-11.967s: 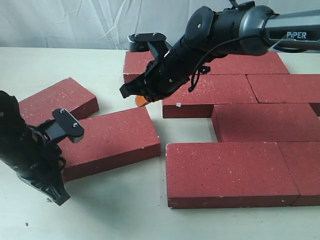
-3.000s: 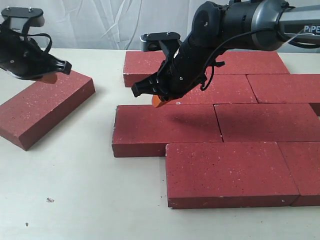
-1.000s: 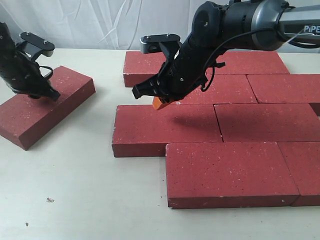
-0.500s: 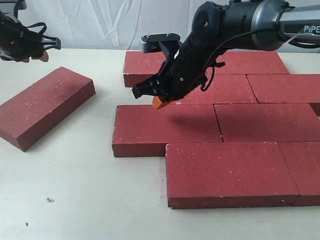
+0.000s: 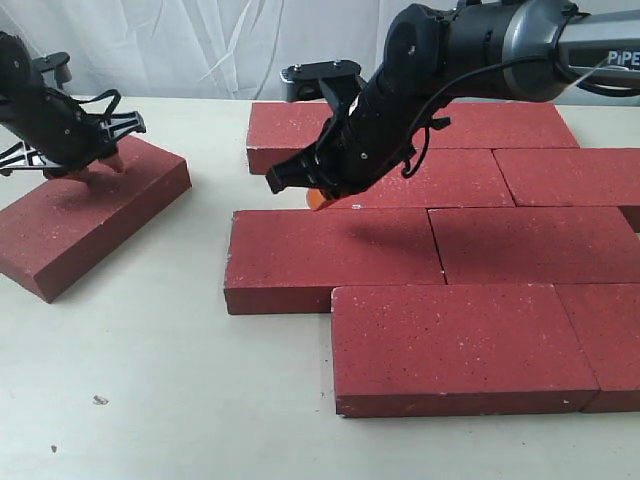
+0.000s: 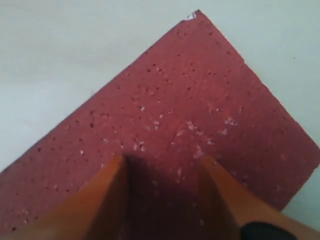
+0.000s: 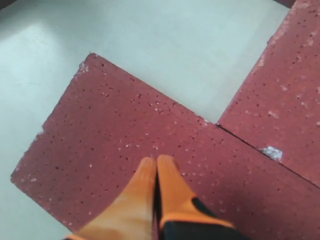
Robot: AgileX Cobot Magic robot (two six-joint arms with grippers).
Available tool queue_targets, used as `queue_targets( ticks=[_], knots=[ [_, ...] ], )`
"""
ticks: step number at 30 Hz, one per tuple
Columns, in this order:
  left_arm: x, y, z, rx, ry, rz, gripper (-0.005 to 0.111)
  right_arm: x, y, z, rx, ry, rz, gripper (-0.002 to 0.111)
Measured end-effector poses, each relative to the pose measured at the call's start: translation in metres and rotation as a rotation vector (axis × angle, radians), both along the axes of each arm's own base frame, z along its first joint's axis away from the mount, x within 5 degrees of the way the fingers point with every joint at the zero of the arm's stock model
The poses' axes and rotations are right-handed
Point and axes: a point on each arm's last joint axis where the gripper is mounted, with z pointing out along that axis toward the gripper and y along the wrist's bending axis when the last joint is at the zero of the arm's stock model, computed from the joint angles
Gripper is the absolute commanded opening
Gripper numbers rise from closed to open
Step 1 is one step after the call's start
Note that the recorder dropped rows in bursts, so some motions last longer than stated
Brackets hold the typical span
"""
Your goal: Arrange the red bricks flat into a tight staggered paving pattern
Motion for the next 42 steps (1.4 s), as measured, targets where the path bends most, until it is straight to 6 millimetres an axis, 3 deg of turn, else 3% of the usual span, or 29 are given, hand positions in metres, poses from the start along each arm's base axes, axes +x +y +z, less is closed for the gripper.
queue_targets(
  ticks=[5, 13, 17, 20, 23, 27, 31, 34, 39, 42],
  knots=[
    [-0.001, 0.0, -0.003, 0.05, 0.024, -0.103, 0.044, 0.001, -0.002, -0.001, -0.025, -0.015, 0.014, -0.001],
    [-0.006, 0.005, -0.004, 0.295, 0.089, -0.533, 0.044, 0.002, -0.002, 0.0, -0.024, -0.036, 0.012, -0.001],
    [-0.012, 0.007, 0.001, 0.385, 0.146, -0.737, 0.044, 0.002, -0.002, 0.0, -0.024, -0.036, 0.012, -0.001],
    [-0.022, 0.009, 0.01, 0.395, 0.189, -0.774, 0.044, 0.002, -0.002, 0.0, -0.024, -0.036, 0.012, -0.001],
    [-0.033, 0.007, 0.027, 0.34, 0.197, -0.718, 0.044, 0.003, -0.002, 0.0, -0.023, -0.037, 0.012, -0.001],
    [-0.03, 0.002, 0.05, 0.245, 0.064, -0.5, 0.044, 0.003, -0.002, 0.0, -0.024, -0.037, 0.012, -0.001],
    [-0.025, 0.0, 0.055, 0.154, 0.007, -0.327, 0.044, 0.003, -0.002, 0.0, -0.024, -0.038, 0.012, -0.001],
    [-0.022, 0.001, 0.043, 0.119, 0.038, -0.249, 0.044, 0.003, -0.002, 0.0, -0.024, -0.039, 0.011, -0.001],
    [-0.018, 0.001, 0.005, 0.096, 0.156, -0.196, 0.044, 0.003, -0.002, 0.0, -0.024, -0.039, 0.011, -0.001],
    [-0.018, 0.001, 0.002, 0.107, 0.193, -0.246, 0.044, 0.003, -0.002, 0.0, -0.022, -0.043, 0.01, -0.001]
  ],
)
